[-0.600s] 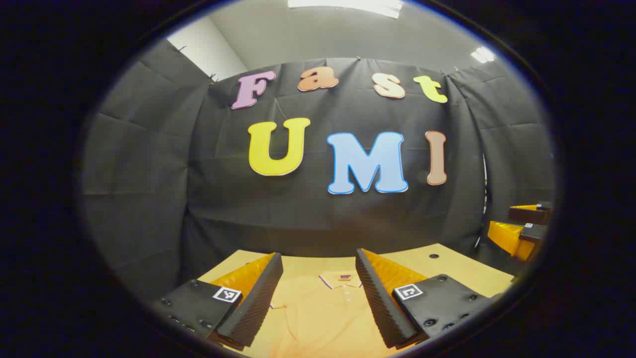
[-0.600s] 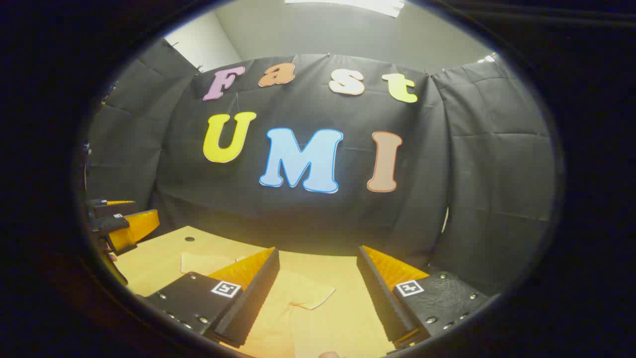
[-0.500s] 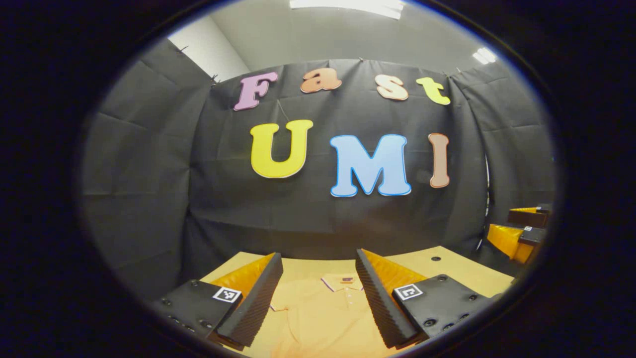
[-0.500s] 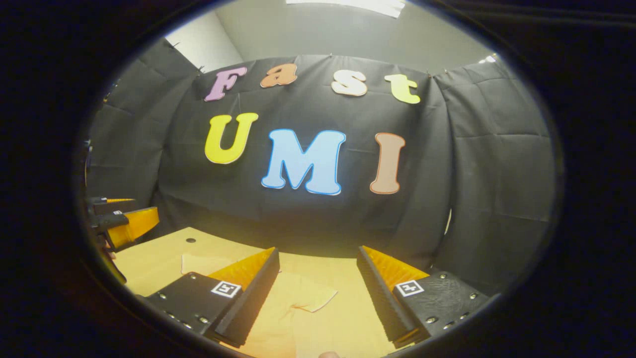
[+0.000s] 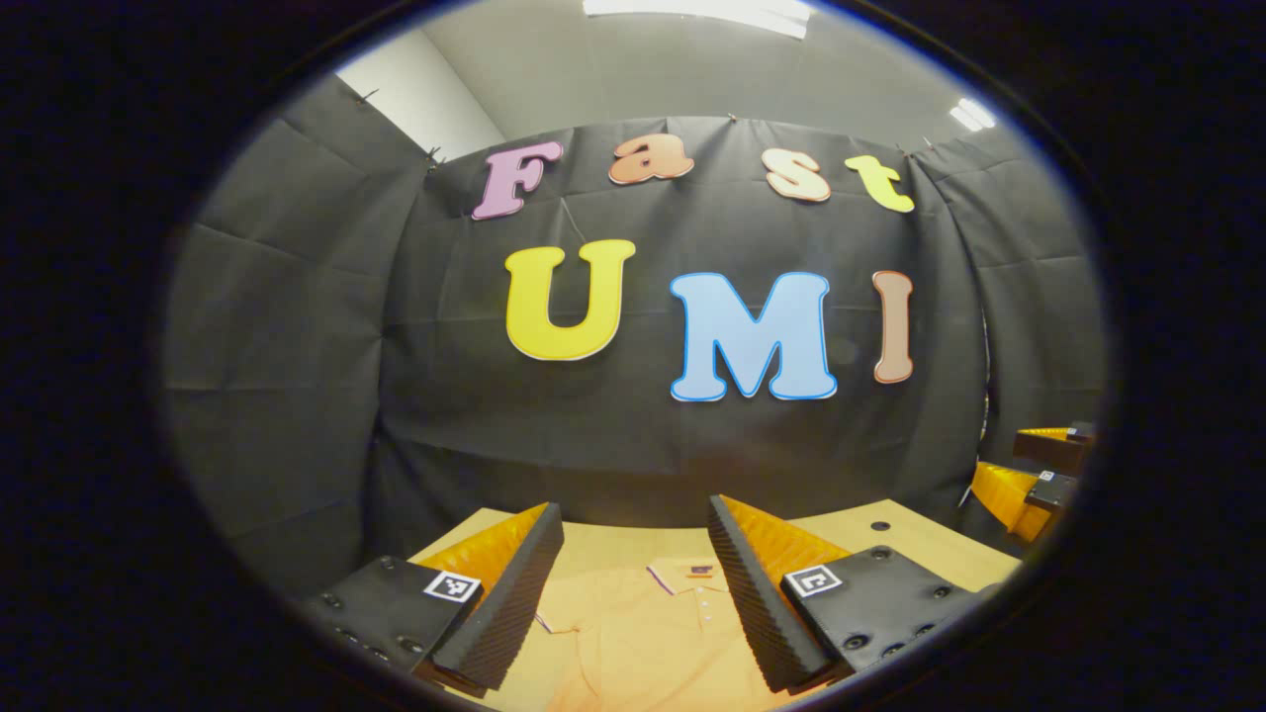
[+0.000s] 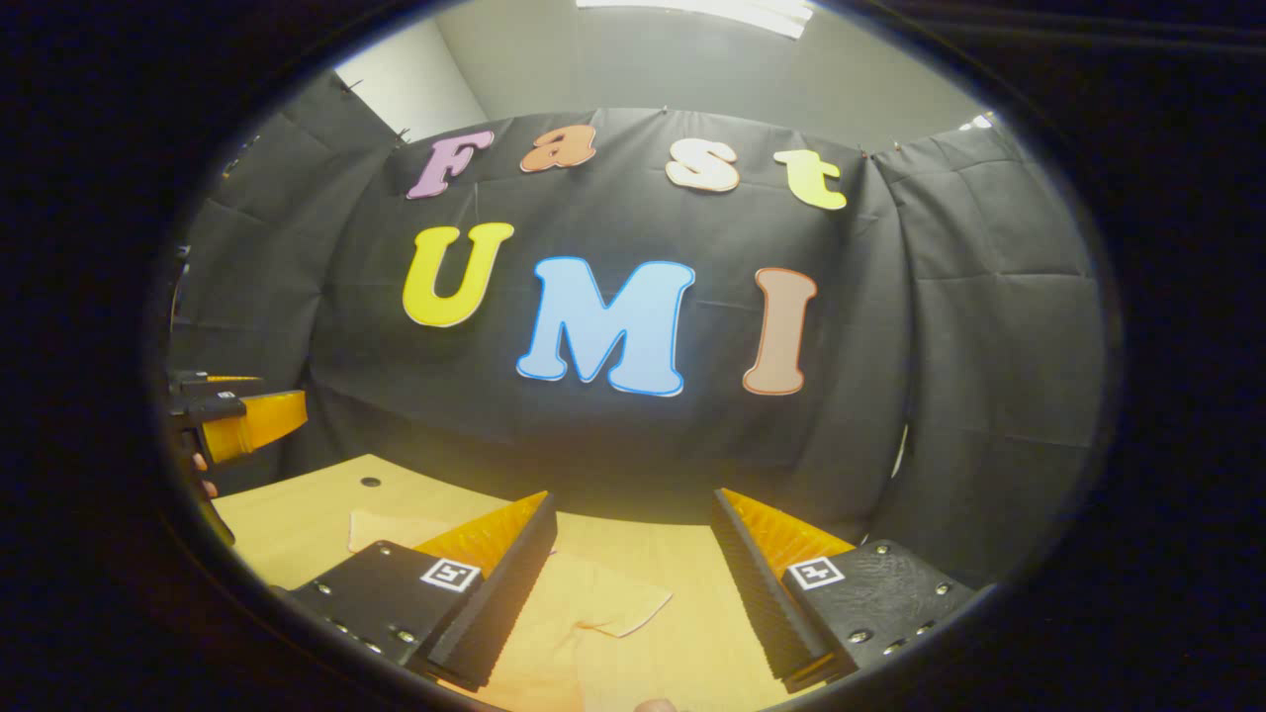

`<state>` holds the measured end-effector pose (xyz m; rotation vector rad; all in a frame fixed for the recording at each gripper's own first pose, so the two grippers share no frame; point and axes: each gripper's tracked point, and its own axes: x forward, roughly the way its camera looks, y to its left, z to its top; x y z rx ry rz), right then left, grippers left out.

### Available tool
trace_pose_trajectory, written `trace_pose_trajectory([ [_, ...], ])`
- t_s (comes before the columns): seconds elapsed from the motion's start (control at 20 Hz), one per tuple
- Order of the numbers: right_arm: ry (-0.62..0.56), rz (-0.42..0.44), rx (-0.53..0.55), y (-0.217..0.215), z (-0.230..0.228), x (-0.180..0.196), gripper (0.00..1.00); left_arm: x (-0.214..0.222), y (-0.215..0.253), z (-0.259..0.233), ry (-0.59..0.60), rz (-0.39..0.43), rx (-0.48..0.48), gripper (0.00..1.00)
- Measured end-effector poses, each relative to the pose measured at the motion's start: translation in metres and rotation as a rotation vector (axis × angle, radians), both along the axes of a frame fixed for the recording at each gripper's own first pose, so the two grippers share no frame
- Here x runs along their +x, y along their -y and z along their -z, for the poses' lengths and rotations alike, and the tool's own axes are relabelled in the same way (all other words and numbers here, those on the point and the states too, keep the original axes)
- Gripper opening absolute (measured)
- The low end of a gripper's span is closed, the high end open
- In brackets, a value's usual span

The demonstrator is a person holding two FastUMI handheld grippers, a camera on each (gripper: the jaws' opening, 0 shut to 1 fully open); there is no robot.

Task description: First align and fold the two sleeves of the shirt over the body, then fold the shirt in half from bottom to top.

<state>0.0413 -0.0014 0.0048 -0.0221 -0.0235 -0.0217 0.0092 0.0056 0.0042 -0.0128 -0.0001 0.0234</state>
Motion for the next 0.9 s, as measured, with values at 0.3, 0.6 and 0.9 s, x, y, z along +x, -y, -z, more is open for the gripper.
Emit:
trace_pose_trajectory([
  [0.3, -0.063, 0.024, 0.026, -0.004, 0.019, 0.026, 0.98, 0.004, 0.001, 0.000, 0.001, 0.032, 0.014, 0.96],
  [0.6, -0.181, 0.044, 0.070, 0.001, 0.061, 0.065, 0.98, 0.002, 0.002, 0.004, -0.028, 0.043, 0.016, 0.95],
  [0.9, -0.326, 0.059, 0.070, 0.003, 0.122, 0.117, 0.98, -0.003, -0.001, 0.013, -0.072, 0.042, 0.014, 0.96],
])
